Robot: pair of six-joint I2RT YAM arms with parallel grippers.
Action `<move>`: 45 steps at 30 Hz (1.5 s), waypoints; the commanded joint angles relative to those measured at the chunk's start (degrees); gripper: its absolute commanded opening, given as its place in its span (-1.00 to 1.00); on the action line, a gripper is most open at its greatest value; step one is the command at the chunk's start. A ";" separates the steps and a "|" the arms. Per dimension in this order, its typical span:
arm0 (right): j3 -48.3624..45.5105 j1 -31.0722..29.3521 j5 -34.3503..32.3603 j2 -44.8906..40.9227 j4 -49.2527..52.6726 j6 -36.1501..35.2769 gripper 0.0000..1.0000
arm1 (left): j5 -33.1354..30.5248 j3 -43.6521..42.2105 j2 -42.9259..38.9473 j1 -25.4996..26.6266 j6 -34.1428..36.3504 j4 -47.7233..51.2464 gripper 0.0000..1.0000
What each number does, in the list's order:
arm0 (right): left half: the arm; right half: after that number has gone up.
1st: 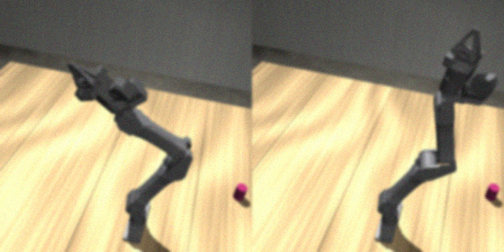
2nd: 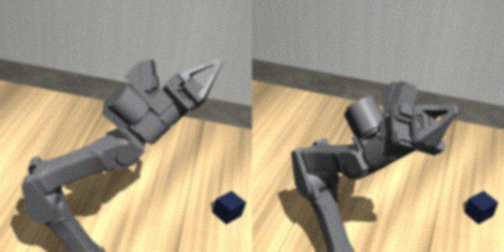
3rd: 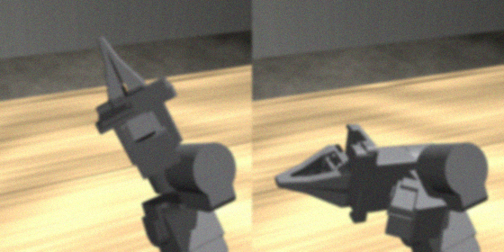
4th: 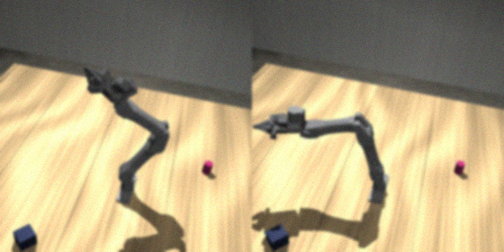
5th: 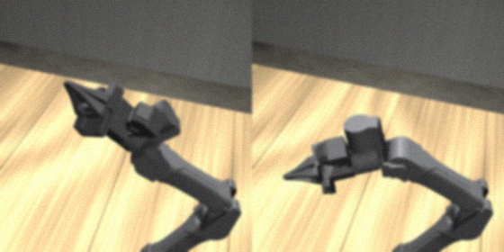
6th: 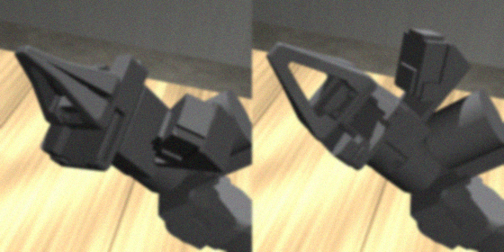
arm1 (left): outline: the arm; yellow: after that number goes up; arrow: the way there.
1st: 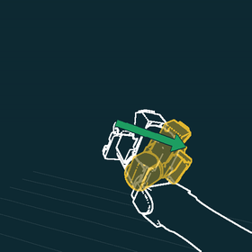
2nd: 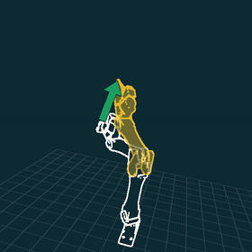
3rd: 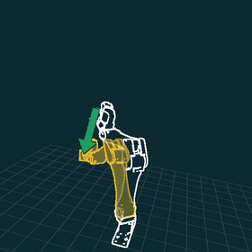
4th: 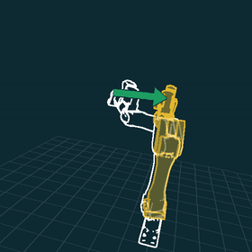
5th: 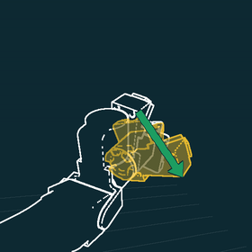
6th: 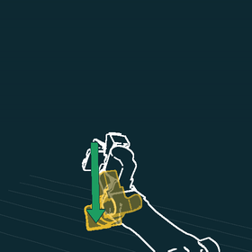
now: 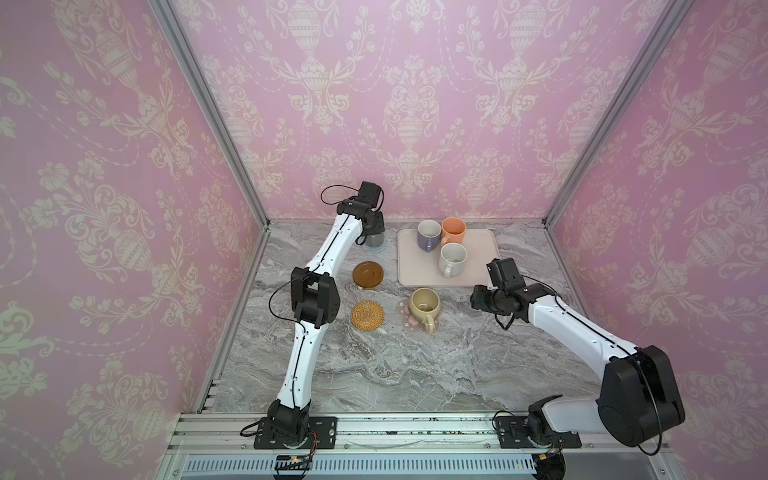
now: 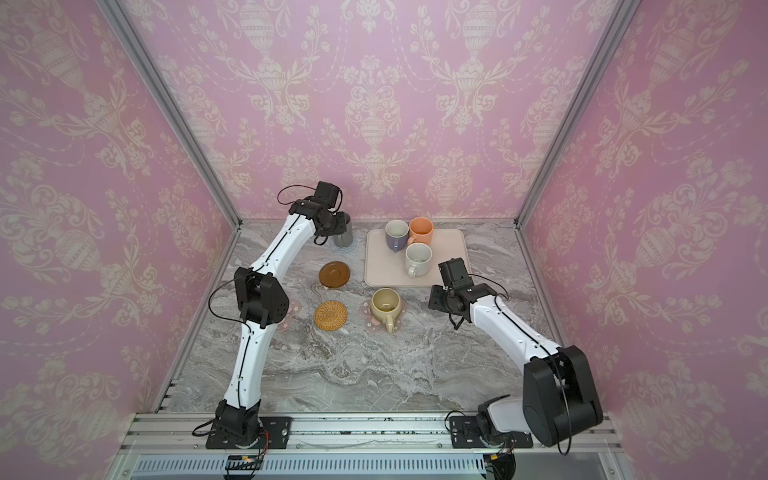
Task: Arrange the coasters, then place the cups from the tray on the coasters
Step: 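Carry the grey mug onto the blue knit coaster and release it, then raise the left gripper while the right gripper reaches toward the speckled mug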
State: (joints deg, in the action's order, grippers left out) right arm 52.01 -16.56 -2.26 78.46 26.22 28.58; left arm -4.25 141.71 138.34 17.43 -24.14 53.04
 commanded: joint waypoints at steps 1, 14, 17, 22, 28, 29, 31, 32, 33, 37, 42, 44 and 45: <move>-0.37 0.20 0.81 -1.81 0.40 1.10 0.11 | 0.09 -4.91 -5.15 0.17 0.05 -1.32 -0.23; 2.66 -1.65 0.19 0.20 0.15 1.05 0.09 | 0.29 -43.34 -31.16 -0.01 3.10 -16.99 -0.22; 4.24 -2.65 -0.16 1.96 0.17 0.87 0.08 | 1.00 -47.15 -34.40 0.02 4.38 -15.95 -0.22; 6.84 -4.60 -0.63 5.25 -0.37 1.28 0.08 | 2.78 -51.77 -37.75 0.02 4.94 -15.57 -0.23; 10.84 -6.70 -1.98 9.64 -0.48 0.98 0.07 | 4.19 -56.47 -40.73 0.00 3.84 -16.98 -0.22; 11.84 -6.94 -2.13 10.59 -0.22 0.80 0.07 | 4.23 -57.17 -41.12 0.02 3.75 -17.17 -0.22; 13.51 -7.30 -2.60 12.27 0.05 0.45 0.07 | 4.25 -58.35 -41.83 -0.02 3.64 -17.52 -0.22; 14.41 -7.43 -2.84 13.11 0.02 0.43 0.07 | 4.27 -58.70 -42.05 -0.02 3.66 -17.61 -0.22; 14.78 -7.51 -2.97 13.86 0.01 0.42 0.07 | 4.25 -58.97 -42.15 -0.05 3.72 -17.53 -0.22; 18.66 -7.77 -4.20 17.18 -0.09 0.49 0.05 | 3.98 -59.44 -42.37 -0.04 4.23 -16.85 -0.22; 22.30 -7.79 -5.18 21.48 -0.25 0.60 0.03 | 2.99 -59.47 -43.03 -0.18 5.70 -15.74 -0.22; 23.99 -7.77 -5.37 23.16 -0.32 0.60 0.02 | 2.45 -59.52 -43.24 -0.45 6.10 -15.46 -0.22; 24.79 -7.76 -5.37 23.94 -0.29 0.60 0.02 | 2.32 -59.62 -43.25 -0.60 6.12 -15.55 -0.22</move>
State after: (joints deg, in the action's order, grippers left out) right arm 74.15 -24.03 -6.00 100.82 25.76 28.73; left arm -0.80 83.07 96.97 17.37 -19.99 36.40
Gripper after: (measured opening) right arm 0.513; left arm 0.388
